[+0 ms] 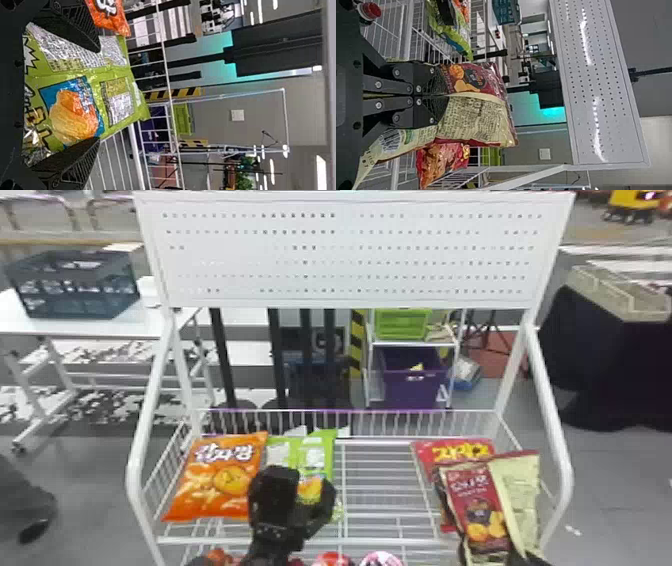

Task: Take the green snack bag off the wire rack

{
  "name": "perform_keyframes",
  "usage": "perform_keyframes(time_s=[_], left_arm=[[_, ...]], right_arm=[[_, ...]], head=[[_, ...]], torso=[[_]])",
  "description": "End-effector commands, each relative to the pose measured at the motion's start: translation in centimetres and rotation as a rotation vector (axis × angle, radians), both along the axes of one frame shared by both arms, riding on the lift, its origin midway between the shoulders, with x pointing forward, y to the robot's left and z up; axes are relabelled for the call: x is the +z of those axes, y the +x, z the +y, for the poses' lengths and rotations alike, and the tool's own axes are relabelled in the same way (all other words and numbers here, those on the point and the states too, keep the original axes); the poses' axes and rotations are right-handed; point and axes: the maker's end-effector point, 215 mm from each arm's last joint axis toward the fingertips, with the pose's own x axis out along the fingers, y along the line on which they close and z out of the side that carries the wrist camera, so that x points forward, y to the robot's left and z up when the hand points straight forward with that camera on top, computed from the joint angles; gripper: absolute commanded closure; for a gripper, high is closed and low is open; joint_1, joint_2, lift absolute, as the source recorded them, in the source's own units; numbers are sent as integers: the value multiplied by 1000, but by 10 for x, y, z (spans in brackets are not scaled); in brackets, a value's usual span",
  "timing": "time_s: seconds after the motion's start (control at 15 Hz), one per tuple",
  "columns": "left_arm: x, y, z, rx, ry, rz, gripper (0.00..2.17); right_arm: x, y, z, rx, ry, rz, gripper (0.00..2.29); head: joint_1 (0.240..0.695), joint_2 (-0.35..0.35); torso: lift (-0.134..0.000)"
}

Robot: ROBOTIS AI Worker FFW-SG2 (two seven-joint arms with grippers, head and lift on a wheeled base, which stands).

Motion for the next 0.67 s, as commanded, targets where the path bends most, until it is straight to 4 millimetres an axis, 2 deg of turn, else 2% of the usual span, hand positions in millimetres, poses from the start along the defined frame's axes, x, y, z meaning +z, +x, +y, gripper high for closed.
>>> perform_keyframes(time_s=[0.0, 0.07, 0.2, 0.27, 0.4, 0.47, 0.6], left_arm=[[-11, 5, 8, 4, 3, 52, 151], [-17, 5, 12, 9, 6, 70, 215], [-17, 7, 16, 10, 10, 73, 448], [-21, 6, 15, 3, 12, 87, 697], [-22, 5, 15, 13, 0, 91, 1669], [-22, 3, 13, 9, -4, 93, 1895], [-13, -1, 3, -10, -30, 79, 1895]], right_arm=[[0, 4, 1, 1, 1, -5, 2243], [2, 6, 5, 6, 6, -10, 2243], [2, 7, 7, 9, 3, -12, 2243], [3, 7, 8, 11, 2, -15, 2243], [5, 8, 7, 10, 0, -19, 2243], [5, 8, 7, 9, 1, -19, 2243], [5, 9, 8, 9, 2, -21, 2243]], head=[[499, 0], [499, 0], [499, 0], [499, 0], [499, 0], [499, 0], [499, 0]], torso=[[0], [0], [0], [0], [0], [0], [0]])
